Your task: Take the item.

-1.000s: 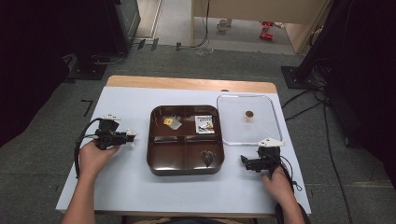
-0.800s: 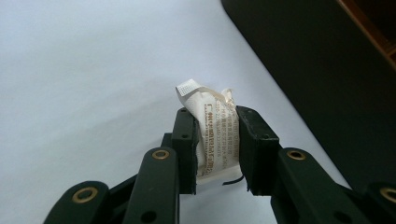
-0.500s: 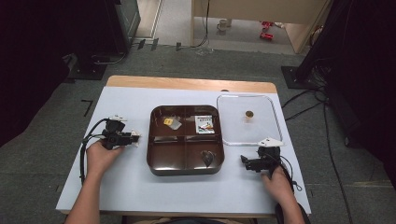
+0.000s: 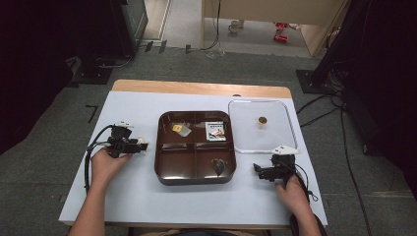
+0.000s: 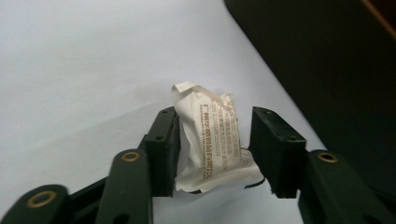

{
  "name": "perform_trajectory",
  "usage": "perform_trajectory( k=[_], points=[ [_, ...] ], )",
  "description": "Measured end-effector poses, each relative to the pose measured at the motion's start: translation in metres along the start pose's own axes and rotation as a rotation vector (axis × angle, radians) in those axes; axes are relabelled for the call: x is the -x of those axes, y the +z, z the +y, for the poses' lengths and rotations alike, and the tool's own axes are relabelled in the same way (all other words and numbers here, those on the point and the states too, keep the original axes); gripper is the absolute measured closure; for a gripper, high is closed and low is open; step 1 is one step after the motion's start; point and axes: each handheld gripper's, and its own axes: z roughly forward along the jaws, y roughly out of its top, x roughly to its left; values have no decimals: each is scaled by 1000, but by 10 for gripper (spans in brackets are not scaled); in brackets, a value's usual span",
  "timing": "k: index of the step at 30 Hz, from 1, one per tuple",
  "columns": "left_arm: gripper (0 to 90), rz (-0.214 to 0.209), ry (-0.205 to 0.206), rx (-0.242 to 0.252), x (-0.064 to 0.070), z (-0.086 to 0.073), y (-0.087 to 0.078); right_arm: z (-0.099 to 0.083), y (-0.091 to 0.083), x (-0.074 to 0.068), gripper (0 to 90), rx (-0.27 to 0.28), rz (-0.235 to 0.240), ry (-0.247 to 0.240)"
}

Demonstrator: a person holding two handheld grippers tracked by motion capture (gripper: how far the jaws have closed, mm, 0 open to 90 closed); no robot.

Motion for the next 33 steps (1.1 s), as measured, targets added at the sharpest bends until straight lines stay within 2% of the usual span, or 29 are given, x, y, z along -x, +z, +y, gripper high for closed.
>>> perform_trajectory(
  k=[3,7,10,16,19,22,33],
  points=[
    [506,2,-4,7,-1,0,-2,0,0,0,0,0,0,-1],
    [460,6,-14,48,-2,1,-8,0,0,0,0,0,0,0],
    [441,7,-13,60,-2,1,-11,0,0,0,0,0,0,0],
    [438,-1,-19,96,-3,-1,-22,0,0,0,0,0,1,0],
    [441,21,-5,110,-5,-3,-28,0,0,0,0,0,-1,-2],
    [440,25,-6,118,-9,-5,-32,0,0,0,0,-1,-1,-3],
    [458,67,-43,127,-23,-14,-41,0,0,0,0,-1,-1,-2]
  ],
)
